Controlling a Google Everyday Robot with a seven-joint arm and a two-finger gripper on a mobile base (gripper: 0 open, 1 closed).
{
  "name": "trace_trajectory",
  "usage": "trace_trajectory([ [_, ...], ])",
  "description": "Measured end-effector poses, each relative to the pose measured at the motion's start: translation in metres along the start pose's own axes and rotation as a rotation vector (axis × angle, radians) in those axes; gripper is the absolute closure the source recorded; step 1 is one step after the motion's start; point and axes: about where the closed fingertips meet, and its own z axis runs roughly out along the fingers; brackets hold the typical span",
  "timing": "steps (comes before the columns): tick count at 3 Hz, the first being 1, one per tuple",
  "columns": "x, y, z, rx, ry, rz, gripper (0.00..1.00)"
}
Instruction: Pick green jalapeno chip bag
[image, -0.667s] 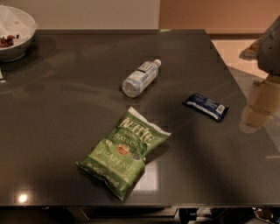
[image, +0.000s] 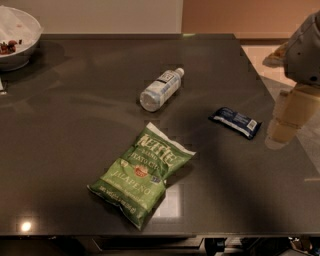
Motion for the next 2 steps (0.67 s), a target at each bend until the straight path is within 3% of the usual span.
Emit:
trace_trajectory([
  [2,-0.070,0.007,0.038,-0.083,-0.164,-0.188,0.00],
])
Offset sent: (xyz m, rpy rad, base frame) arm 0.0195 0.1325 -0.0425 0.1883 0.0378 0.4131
